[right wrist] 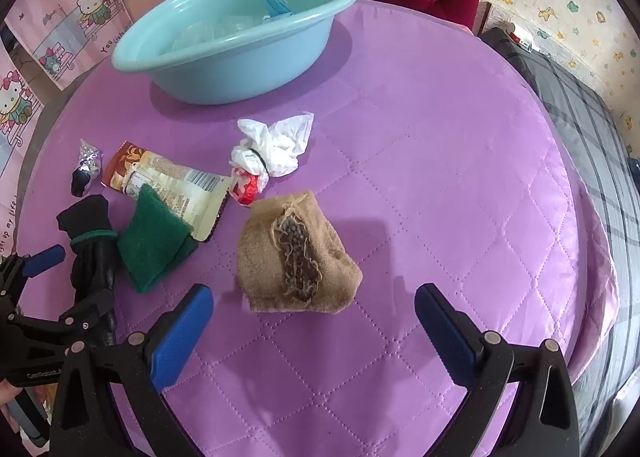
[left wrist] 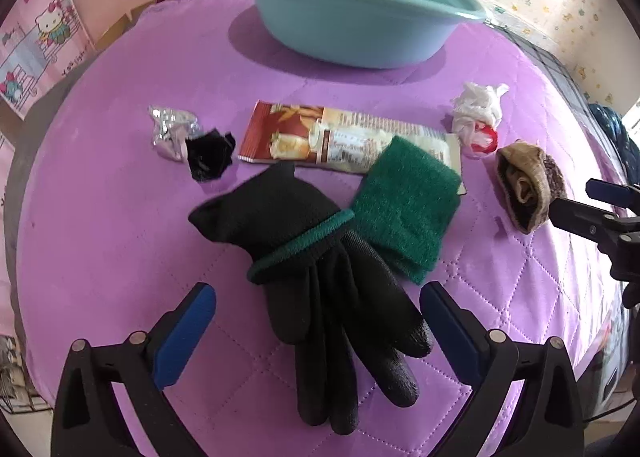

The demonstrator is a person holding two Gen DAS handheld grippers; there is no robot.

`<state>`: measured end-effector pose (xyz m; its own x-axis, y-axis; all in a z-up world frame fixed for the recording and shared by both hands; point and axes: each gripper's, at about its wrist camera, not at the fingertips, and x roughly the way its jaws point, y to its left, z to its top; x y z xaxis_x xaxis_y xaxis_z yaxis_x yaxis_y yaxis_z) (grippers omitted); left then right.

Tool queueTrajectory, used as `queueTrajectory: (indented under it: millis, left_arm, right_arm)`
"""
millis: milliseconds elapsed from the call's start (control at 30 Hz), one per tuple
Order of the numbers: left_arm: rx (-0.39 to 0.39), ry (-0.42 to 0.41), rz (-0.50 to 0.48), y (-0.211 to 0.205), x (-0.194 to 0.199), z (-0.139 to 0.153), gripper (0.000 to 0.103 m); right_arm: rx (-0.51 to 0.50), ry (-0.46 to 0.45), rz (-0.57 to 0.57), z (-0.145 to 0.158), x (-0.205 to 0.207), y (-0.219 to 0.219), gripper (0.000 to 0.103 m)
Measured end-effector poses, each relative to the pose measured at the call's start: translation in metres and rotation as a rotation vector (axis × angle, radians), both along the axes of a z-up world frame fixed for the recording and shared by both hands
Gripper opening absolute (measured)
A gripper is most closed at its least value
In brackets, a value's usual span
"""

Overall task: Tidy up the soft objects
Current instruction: 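Grasp the beige burlap pouch with the right tool while the left tool grasps the black glove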

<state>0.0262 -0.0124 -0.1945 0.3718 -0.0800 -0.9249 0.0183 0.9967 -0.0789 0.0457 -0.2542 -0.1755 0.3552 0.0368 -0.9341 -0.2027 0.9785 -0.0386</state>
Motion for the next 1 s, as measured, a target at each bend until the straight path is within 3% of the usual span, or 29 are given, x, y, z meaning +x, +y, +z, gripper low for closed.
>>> queueTrajectory:
  millis: [67, 100, 133, 233, 533, 633, 700, 733, 767, 800, 1000]
  left_arm:
    - [-0.010, 0.005, -0.001, 0.000, -0.001, -0.002, 0.087]
    - [-0.019, 0.009, -0.007, -0.001, -0.004, -0.002, 0.064]
    - [-0.018, 0.013, -0.012, -0.001, -0.006, -0.003, 0.054]
    - [-0.024, 0.005, -0.037, -0.001, -0.012, -0.001, 0.037]
    - [-0.013, -0.025, -0.047, 0.006, -0.025, 0.017, 0.032]
    - [-0.011, -0.037, -0.049, 0.007, -0.031, 0.024, 0.032]
    - [-0.014, -0.042, -0.051, 0.004, -0.034, 0.026, 0.032]
    - [-0.014, -0.044, -0.052, 0.004, -0.035, 0.028, 0.032]
    - [-0.015, -0.046, -0.052, 0.004, -0.036, 0.029, 0.032]
    - [-0.020, -0.045, -0.053, 0.005, -0.037, 0.030, 0.032]
    - [-0.029, -0.057, -0.067, 0.009, -0.042, 0.039, 0.032]
  right_arm:
    - [-0.007, 0.005, 0.008, -0.002, 0.001, 0.002, 0.103]
    - [-0.014, 0.004, 0.016, -0.004, 0.002, 0.004, 0.103]
    - [-0.014, 0.006, 0.020, -0.005, 0.003, 0.006, 0.103]
    - [-0.009, 0.009, 0.021, -0.009, 0.004, 0.009, 0.103]
    - [0.015, 0.022, -0.010, -0.015, 0.010, 0.005, 0.101]
    - [0.006, 0.013, -0.007, -0.015, 0.012, 0.008, 0.082]
    - [0.012, 0.033, -0.004, -0.019, 0.014, 0.010, 0.055]
    - [0.026, 0.042, -0.006, -0.020, 0.013, 0.010, 0.048]
    - [0.039, 0.045, -0.007, -0.020, 0.013, 0.010, 0.031]
    - [0.050, 0.042, -0.009, -0.019, 0.012, 0.010, 0.023]
    - [0.062, 0.039, 0.000, -0.007, 0.003, 0.013, 0.019]
